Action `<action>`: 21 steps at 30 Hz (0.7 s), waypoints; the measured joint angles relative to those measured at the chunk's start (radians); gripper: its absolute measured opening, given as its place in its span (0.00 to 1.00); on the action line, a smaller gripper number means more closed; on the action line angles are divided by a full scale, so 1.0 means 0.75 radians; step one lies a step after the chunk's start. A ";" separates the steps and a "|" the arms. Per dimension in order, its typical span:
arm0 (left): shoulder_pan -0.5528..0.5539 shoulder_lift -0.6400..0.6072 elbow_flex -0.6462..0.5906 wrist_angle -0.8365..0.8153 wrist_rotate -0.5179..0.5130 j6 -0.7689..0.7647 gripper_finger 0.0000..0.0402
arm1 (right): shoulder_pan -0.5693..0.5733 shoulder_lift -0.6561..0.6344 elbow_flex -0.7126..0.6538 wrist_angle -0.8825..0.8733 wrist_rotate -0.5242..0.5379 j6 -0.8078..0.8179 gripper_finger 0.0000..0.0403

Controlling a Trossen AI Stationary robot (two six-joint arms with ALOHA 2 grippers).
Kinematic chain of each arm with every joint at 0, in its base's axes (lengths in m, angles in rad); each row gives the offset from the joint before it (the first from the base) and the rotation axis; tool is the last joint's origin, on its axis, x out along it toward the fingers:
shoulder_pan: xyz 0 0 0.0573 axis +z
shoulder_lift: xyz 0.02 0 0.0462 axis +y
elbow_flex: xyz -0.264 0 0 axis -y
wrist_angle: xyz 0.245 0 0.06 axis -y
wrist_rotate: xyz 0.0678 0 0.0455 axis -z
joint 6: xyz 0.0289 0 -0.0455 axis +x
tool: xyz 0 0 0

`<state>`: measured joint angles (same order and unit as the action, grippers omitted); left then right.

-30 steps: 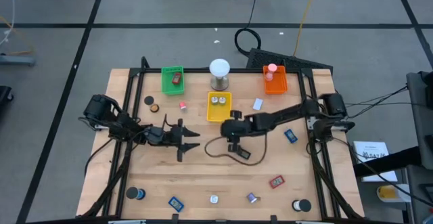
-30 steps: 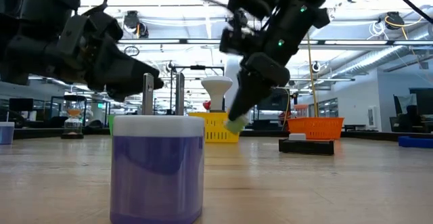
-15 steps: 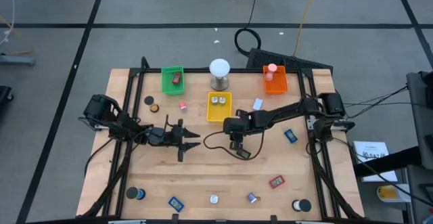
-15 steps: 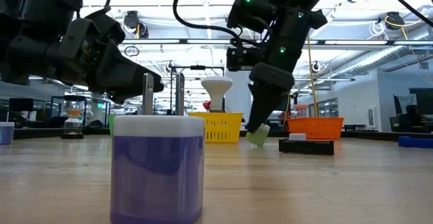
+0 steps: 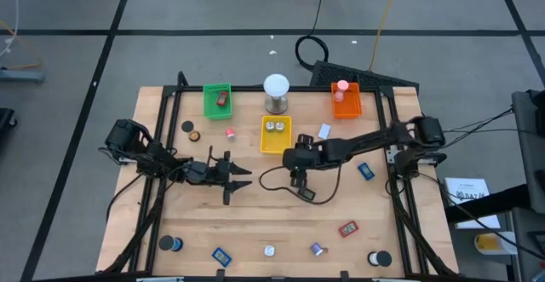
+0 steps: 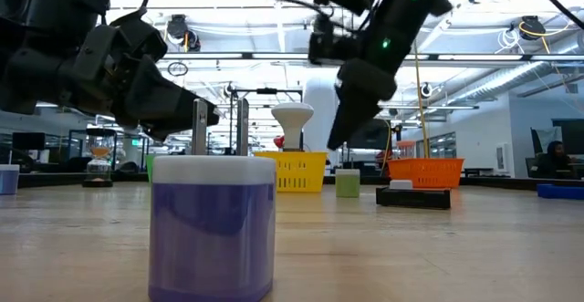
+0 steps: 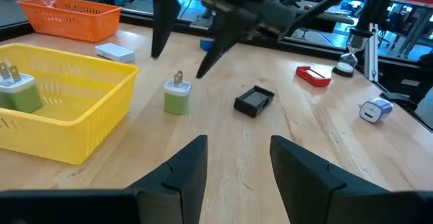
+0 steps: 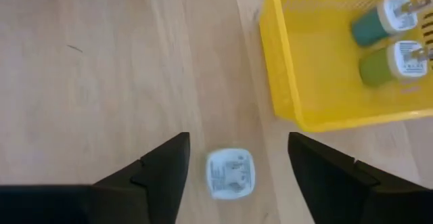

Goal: Pick & Place Office items
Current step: Put the green charger adapter into the yellow bin

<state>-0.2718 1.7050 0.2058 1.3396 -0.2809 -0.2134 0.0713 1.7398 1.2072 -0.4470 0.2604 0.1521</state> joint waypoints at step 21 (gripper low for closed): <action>0.001 0.000 0.000 -0.013 -0.001 0.001 0.40 | -0.026 0.103 -0.006 0.027 -0.140 -0.121 0.59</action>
<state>-0.2710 1.7050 0.2058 1.3295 -0.2813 -0.2127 0.0517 1.8172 1.2026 -0.4269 0.1555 0.0617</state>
